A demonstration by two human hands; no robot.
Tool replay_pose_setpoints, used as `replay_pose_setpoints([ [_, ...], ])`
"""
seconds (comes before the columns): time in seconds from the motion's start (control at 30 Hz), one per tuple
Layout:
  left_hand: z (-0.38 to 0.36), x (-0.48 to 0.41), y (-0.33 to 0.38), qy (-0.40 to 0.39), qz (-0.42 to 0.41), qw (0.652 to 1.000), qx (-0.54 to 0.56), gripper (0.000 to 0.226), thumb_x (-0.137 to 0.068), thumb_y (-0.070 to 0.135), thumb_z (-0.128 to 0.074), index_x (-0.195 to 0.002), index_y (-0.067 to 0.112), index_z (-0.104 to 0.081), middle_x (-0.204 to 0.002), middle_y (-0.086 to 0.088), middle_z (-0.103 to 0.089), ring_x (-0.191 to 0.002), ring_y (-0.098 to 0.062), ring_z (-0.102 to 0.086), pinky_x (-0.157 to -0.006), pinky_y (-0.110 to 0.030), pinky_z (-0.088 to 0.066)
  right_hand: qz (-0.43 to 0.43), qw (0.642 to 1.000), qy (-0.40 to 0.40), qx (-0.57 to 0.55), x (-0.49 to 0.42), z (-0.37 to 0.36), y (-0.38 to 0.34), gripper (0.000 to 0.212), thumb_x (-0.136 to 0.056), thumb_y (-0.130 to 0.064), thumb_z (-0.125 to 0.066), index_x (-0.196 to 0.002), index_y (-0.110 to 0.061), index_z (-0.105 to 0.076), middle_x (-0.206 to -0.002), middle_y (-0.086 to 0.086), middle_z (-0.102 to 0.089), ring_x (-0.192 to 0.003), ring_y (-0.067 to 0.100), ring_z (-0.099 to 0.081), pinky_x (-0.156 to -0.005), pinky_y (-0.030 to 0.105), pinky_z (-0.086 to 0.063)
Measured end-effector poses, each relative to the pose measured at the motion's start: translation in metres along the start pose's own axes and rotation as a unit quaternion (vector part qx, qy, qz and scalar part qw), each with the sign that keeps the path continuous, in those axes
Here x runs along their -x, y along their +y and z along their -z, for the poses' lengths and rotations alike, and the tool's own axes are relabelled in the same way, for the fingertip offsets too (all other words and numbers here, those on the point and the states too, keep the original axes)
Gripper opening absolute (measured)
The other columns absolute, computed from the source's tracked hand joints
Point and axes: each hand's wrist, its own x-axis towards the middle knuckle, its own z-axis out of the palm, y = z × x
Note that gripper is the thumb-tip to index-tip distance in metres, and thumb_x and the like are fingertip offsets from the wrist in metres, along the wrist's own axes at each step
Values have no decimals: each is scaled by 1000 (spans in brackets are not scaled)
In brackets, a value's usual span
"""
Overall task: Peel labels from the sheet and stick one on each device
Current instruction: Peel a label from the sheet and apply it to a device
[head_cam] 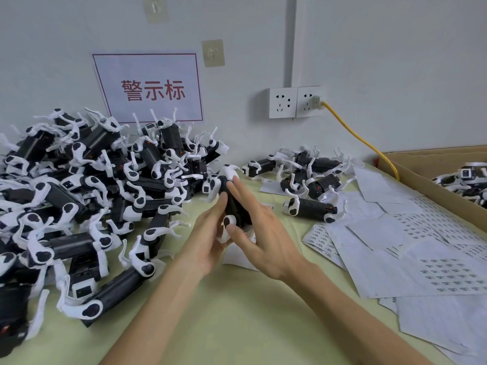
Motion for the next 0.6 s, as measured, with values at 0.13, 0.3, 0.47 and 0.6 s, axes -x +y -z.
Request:
replay_pose_setpoints([
  [0.13, 0, 2, 0, 11, -1, 1000, 20, 31, -91, 52, -60, -101, 33, -83, -108, 3, -79, -100, -15, -76, -72, -23, -59, -21, 999, 0, -24, -2, 0, 0, 71, -100, -33, -54, -162, -26, -19, -155, -7, -45, -138, 8, -43, -113, 33, -36],
  [0.3, -2, 1, 0, 23, -5, 998, 58, 31, -90, 44, -64, -101, 23, -83, -107, -4, -78, -89, -14, -76, -65, -21, -58, -80, 988, 33, -124, -3, -1, 4, 83, -93, -34, -68, -160, -30, -20, -159, -14, -37, -142, -5, -37, -112, 16, -35],
  [0.47, 3, -3, -1, -45, -46, 993, 99, 26, -96, 29, -63, -115, 18, -77, -121, -6, -73, -111, -23, -70, -86, -30, -58, -206, 934, 134, -259, -11, 2, 9, 81, -79, -43, -77, -148, -36, -35, -130, -5, -61, -115, 10, -65, -100, 36, -54],
  [0.6, 7, -4, 3, -144, -62, 985, 78, 50, -93, 3, -47, -141, 14, -58, -149, -7, -57, -136, -28, -56, -105, -38, -50, -287, 827, 166, -455, -17, 19, 12, 76, -78, -48, -82, -142, -26, -47, -119, 5, -72, -102, 19, -73, -92, 38, -57],
])
